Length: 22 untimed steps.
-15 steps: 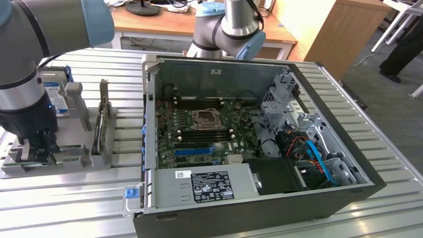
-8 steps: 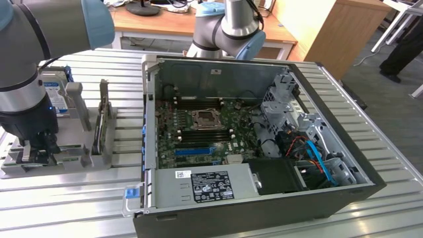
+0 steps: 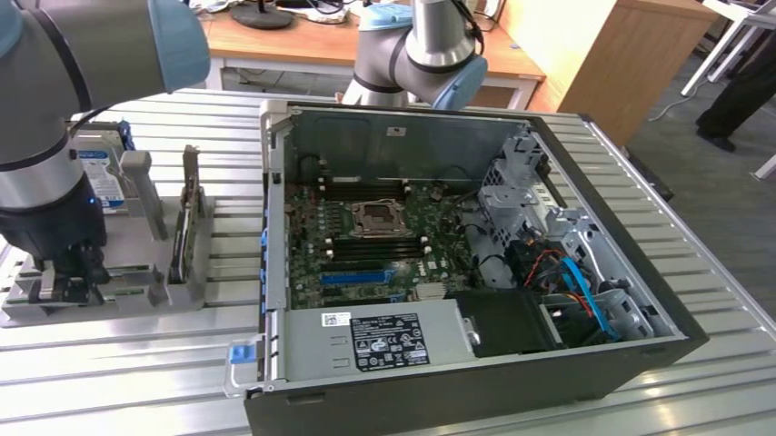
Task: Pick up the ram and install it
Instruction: 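Pick up the ram and move it above insertion slot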
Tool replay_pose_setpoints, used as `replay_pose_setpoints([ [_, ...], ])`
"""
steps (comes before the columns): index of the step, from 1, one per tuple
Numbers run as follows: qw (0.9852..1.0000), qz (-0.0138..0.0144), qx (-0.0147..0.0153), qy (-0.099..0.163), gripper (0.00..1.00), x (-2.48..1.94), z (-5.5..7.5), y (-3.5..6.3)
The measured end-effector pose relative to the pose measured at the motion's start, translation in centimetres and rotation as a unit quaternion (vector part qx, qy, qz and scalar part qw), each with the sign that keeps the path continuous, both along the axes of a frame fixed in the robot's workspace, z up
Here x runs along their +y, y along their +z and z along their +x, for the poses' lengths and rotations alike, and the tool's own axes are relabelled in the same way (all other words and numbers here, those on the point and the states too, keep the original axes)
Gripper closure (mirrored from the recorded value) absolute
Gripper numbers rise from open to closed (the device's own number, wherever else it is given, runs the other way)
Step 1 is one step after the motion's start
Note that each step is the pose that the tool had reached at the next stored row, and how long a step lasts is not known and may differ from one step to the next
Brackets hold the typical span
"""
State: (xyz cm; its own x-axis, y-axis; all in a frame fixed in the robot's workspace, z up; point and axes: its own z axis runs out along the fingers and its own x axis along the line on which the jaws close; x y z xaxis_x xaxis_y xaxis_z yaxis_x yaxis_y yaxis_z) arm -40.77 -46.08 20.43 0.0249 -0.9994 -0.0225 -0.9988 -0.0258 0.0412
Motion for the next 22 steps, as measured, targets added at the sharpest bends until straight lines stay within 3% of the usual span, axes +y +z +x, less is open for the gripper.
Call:
replay_pose_setpoints([
  [16, 1.0, 0.0, 0.0, 0.003, 0.64, -0.08, 0.0, -0.07],
  [18, 1.0, 0.0, 0.0, 0.003, 0.66, -0.08, 0.0, -0.07],
  [19, 1.0, 0.0, -0.0001, 0.003, 0.73, -0.08, 0.0, -0.08],
  [22, 1.0, 0.0001, -0.0008, 0.003, 0.73, -0.08, 0.01, -0.15],
])
